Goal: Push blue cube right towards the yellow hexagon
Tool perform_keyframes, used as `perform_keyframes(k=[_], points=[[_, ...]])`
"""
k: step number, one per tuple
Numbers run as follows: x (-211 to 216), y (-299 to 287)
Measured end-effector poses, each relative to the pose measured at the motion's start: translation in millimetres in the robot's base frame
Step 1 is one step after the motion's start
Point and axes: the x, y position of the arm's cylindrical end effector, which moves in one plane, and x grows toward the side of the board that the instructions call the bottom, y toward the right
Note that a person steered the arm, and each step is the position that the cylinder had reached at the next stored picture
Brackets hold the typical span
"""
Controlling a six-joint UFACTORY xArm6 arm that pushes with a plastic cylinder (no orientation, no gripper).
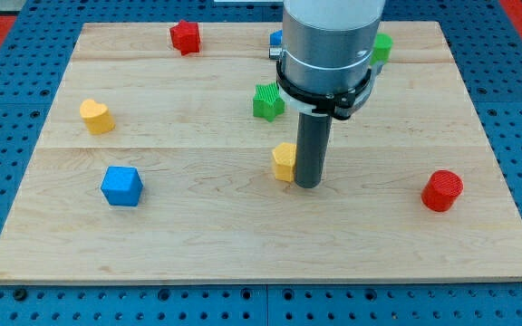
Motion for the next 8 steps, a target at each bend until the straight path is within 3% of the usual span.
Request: perform_keyframes(k=[3, 4, 7, 8], points=[[-25.6, -32.3], [13.8, -38.2], [83.7, -219.7], [46.9, -269.0]])
